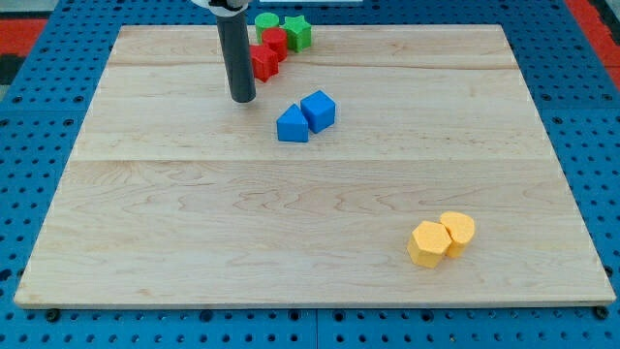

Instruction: Push the blue cube along with blue triangle towards center left

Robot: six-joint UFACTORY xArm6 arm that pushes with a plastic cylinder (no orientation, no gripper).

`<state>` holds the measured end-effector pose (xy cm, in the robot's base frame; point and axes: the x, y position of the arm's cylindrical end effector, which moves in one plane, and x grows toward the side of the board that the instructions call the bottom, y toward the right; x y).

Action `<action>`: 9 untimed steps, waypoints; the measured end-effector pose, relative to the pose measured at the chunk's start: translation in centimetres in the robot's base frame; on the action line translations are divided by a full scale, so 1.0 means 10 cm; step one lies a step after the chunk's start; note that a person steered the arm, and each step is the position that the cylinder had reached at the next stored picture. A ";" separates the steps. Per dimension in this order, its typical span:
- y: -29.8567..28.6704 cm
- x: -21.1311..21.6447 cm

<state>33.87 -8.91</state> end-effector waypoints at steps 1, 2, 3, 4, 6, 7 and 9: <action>0.00 0.03; 0.00 0.04; 0.10 0.04; 0.37 -0.04; 1.14 -0.06; 1.37 0.14; 1.26 0.17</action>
<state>35.56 3.71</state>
